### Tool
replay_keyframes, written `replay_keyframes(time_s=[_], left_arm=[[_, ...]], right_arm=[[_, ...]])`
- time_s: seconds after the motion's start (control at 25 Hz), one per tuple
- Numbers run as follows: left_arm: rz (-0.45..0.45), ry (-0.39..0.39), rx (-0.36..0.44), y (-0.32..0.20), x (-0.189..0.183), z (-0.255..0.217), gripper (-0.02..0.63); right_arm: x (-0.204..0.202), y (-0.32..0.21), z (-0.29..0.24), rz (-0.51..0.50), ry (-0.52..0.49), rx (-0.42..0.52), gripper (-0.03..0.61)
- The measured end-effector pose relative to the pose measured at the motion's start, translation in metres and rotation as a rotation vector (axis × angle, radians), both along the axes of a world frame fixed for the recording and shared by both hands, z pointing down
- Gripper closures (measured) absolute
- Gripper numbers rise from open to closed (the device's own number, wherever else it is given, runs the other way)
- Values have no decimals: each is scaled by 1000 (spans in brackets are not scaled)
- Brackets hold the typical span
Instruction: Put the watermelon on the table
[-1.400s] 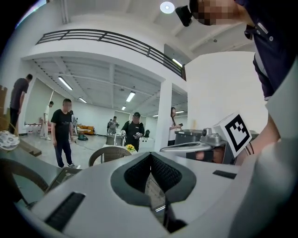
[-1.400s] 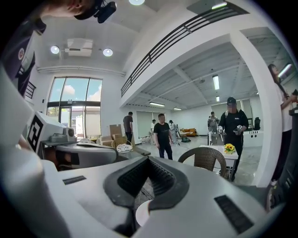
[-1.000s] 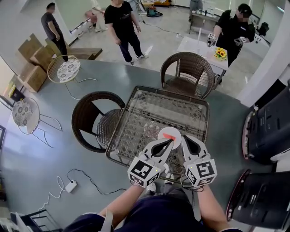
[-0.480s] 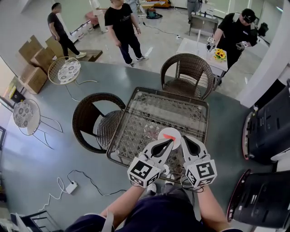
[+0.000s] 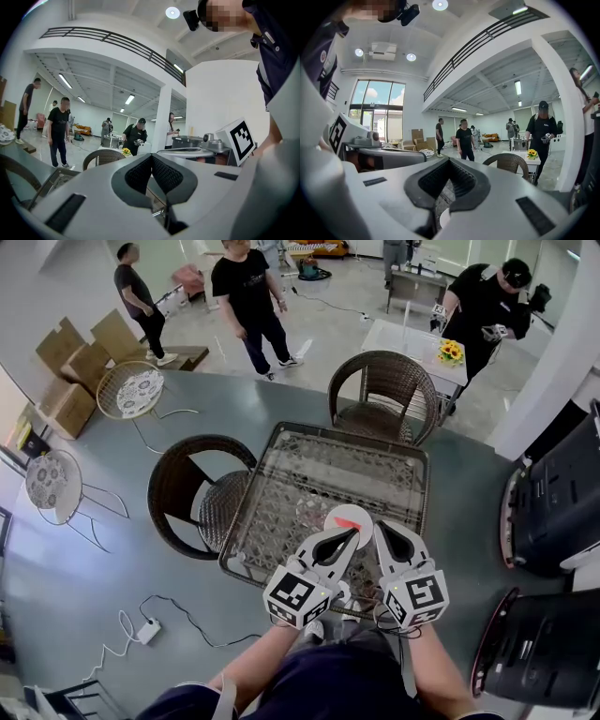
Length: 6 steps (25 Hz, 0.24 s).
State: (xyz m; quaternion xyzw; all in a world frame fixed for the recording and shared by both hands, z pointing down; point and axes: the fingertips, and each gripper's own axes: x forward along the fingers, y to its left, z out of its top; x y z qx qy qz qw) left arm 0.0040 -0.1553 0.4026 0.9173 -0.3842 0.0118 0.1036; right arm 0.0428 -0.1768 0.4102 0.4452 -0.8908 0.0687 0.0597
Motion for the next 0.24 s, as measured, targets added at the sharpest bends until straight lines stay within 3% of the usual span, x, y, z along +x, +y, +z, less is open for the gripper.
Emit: replay_keyframes(time_s=[0.24], left_arm=[[2, 2, 0, -4, 4, -1, 608]], right_arm=[[4, -3, -1, 2, -1, 1, 577]])
